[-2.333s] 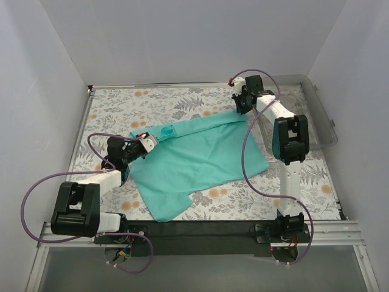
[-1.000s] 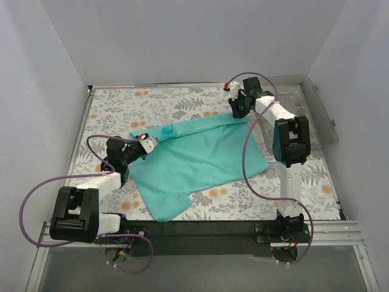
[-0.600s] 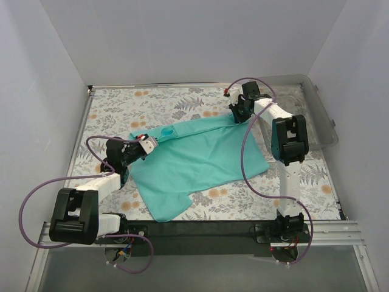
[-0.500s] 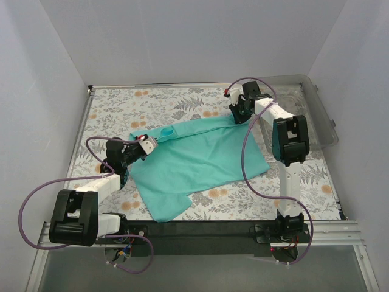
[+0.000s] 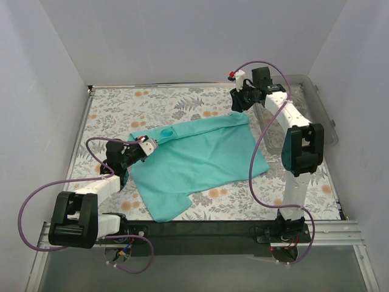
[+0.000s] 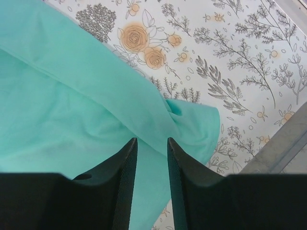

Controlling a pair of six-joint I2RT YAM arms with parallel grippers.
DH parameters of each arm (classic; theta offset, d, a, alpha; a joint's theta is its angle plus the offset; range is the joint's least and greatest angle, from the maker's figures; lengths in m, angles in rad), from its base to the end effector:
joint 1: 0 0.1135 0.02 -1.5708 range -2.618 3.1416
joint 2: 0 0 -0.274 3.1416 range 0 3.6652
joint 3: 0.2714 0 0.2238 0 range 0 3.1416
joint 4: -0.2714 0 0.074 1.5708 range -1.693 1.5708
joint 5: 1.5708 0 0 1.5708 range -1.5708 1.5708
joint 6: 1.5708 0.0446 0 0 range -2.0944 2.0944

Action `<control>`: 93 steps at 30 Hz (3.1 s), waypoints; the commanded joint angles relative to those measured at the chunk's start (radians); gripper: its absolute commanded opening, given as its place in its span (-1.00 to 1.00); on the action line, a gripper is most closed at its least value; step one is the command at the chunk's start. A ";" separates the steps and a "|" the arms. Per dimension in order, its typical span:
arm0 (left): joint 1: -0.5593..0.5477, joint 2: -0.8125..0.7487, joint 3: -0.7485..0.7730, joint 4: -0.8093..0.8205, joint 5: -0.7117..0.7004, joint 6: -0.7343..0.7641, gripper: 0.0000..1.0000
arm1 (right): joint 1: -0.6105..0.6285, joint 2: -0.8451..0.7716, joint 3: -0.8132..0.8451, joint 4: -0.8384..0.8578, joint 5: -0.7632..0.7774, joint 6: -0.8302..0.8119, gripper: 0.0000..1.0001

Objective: Fold and stack the t-shirts
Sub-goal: Fold the tshirt

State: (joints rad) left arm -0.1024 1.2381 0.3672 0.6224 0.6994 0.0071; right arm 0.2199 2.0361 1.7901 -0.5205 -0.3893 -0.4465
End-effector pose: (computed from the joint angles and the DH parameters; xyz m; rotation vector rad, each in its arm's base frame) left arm 0.2160 -0.0511 0.2196 0.5900 1.7157 -0.7005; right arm 0.4352 0.1146 0.2841 -0.9273 2.0941 0.3373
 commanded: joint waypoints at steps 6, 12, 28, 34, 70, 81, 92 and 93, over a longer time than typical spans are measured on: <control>-0.016 -0.083 0.015 -0.066 -0.050 -0.094 0.53 | -0.002 -0.073 -0.092 0.007 -0.109 0.022 -0.28; -0.014 -0.171 0.116 -0.128 -0.156 -0.358 0.63 | -0.002 -0.149 -0.178 0.016 -0.160 0.040 -0.27; -0.077 0.472 0.641 -0.644 -0.095 -0.841 0.07 | -0.051 -0.364 -0.472 0.066 -0.302 0.046 -0.26; -0.117 0.560 0.648 -0.641 -0.176 -0.865 -0.09 | -0.071 -0.370 -0.523 0.086 -0.332 0.048 -0.26; 0.110 0.271 0.495 -0.665 -0.491 -1.162 0.47 | -0.175 -0.386 -0.569 0.099 -0.401 0.042 -0.26; 0.193 0.500 0.619 -0.737 -0.482 -1.204 0.38 | -0.191 -0.382 -0.572 0.100 -0.411 0.045 -0.26; 0.193 0.652 0.693 -0.786 -0.482 -1.165 -0.36 | -0.208 -0.376 -0.574 0.100 -0.419 0.048 -0.26; 0.193 0.653 0.693 -0.791 -0.486 -1.158 -0.45 | -0.209 -0.376 -0.574 0.100 -0.419 0.048 -0.26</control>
State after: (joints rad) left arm 0.0948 1.8633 1.0538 -0.0967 0.2226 -1.1816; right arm 0.0162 1.6901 1.2274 -0.4416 -0.7815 -0.3958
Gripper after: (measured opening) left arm 0.313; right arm 0.368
